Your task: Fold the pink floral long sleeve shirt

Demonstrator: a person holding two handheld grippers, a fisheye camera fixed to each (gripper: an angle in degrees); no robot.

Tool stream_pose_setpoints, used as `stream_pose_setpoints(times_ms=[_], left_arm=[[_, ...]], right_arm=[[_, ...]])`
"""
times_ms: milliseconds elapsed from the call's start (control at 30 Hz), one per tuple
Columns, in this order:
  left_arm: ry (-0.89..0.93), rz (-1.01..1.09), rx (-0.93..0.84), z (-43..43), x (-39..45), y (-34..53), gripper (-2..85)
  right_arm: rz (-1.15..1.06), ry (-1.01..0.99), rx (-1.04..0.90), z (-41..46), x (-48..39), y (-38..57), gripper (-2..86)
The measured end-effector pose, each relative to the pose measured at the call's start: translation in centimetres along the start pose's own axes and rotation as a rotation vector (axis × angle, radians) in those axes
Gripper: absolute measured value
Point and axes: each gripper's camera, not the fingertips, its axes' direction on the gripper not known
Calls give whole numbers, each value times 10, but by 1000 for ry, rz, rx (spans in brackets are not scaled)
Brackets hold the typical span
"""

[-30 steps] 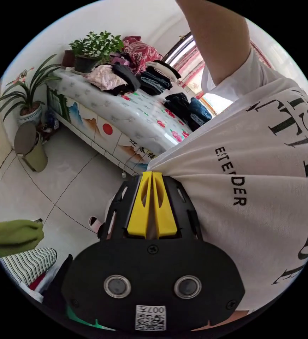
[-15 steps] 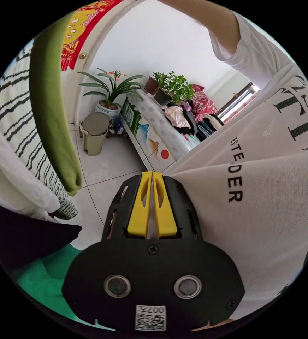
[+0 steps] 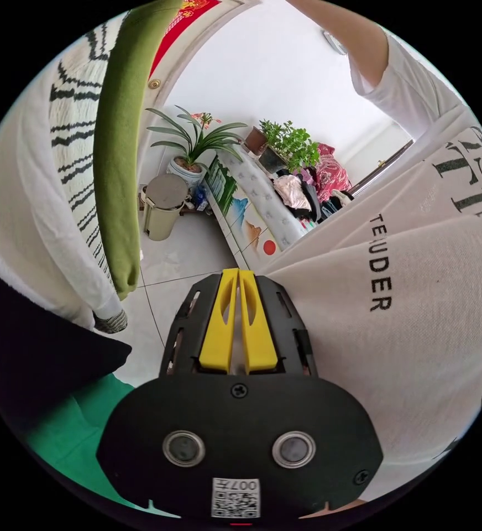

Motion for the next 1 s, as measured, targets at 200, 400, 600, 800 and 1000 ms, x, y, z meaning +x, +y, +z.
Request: stream_pose_setpoints(times_ms=[200, 400, 600, 800, 1000], left_arm=[[-45, 6, 1, -1, -1, 18, -10], [-49, 49, -4, -3, 0, 42, -7], [-44, 204, -70, 8, 16, 35, 24], [-58, 382, 58, 11, 73, 5, 48], [-23, 583, 258, 17, 174, -11, 55]], right_arm=[[10, -46, -82, 23, 10, -12, 18], [64, 64, -149, -2, 24, 88, 49], [261, 192, -136, -107, 31, 205, 53], [400, 426, -77, -297, -15, 276, 31], [431, 772, -121, -491, -108, 302, 12]])
